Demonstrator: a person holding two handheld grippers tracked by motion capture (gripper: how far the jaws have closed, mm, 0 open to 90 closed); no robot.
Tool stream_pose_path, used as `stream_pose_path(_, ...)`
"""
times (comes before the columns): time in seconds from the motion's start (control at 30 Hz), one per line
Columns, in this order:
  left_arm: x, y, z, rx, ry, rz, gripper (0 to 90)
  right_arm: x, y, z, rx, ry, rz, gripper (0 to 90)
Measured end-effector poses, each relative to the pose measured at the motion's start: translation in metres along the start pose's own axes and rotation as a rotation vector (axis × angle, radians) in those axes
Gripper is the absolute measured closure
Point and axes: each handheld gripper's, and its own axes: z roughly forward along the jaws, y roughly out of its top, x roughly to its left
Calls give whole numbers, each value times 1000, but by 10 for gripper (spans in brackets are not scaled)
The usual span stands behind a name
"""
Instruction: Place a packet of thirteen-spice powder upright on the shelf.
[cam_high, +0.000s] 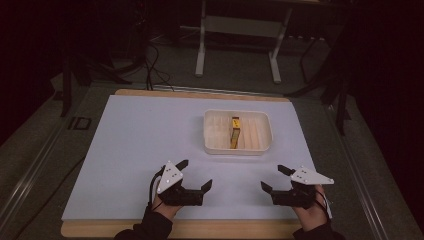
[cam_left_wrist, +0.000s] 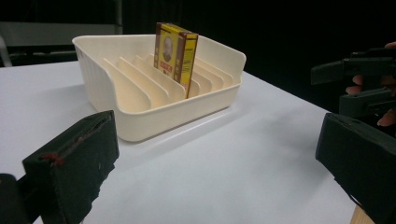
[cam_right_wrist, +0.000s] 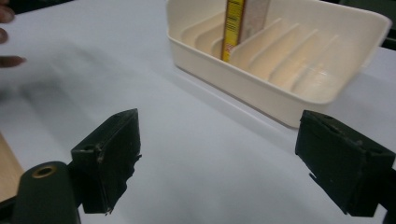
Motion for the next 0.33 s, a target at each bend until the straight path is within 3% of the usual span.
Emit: stream_pose_path(0.33,2,0,-2,-5,5,0,2,-6,1,-3,-19,-18,8,141)
